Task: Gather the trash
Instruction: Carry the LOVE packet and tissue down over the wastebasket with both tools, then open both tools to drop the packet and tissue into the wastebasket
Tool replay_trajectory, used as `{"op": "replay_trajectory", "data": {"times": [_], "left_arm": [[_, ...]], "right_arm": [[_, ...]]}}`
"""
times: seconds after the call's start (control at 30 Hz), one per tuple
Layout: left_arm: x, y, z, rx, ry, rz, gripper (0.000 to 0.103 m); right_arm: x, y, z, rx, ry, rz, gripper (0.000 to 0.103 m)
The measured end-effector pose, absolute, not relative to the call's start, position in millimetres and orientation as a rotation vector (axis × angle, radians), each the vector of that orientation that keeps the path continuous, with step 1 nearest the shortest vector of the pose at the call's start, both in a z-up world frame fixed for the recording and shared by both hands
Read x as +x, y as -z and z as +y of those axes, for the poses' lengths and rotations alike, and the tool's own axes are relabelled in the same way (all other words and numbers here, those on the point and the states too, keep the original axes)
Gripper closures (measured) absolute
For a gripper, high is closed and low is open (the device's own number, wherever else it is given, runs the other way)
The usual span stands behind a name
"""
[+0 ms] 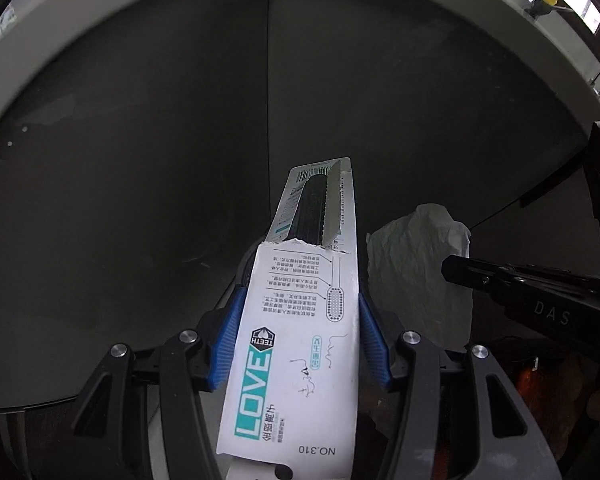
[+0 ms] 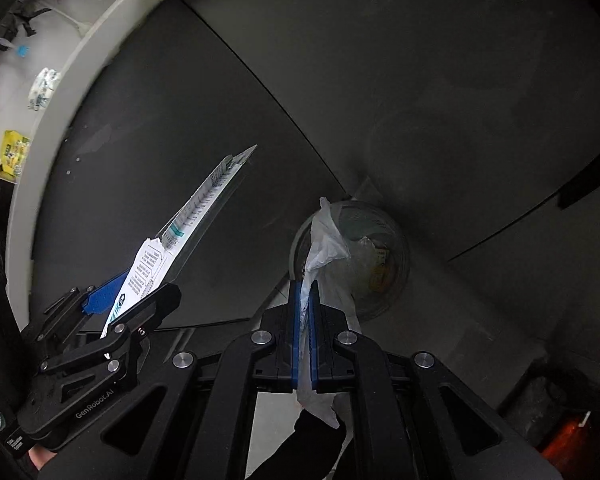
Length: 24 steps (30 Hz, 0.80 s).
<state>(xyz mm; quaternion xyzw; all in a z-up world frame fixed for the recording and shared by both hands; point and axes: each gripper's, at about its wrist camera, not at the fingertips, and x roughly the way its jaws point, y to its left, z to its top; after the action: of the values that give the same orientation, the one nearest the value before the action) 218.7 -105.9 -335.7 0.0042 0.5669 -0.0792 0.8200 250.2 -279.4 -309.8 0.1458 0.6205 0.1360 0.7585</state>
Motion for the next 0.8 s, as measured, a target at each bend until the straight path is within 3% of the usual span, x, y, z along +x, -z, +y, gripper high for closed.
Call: {"op": "replay_trajectory", "data": {"times": [0.2,0.37,0.53,0.67,0.8], "left_arm": [[241,433,-93,0.0,0.169,1.277,0.05],[259,481,-86,0.0,0.154,1.304,0.049],[270,500,-78,-0.03,0.152,1.321,0.043],[283,497,-78,-0.036,0.138,1.315,0.034],[280,492,-67,-0.039,0.13,1.311,0.032]], "right_arm": [[272,411,-263,0.287,-0.259,1.397,0.099],[288,469,-257,0.301,-0.222,1.44,0.099],[287,495,-255,0.322,-0.207,1.448,0.099],[288,497,-255,0.312,-0.201,1.442,0.089],[286,489,-263,0.311,-0.188,1.435,0.087]]}}
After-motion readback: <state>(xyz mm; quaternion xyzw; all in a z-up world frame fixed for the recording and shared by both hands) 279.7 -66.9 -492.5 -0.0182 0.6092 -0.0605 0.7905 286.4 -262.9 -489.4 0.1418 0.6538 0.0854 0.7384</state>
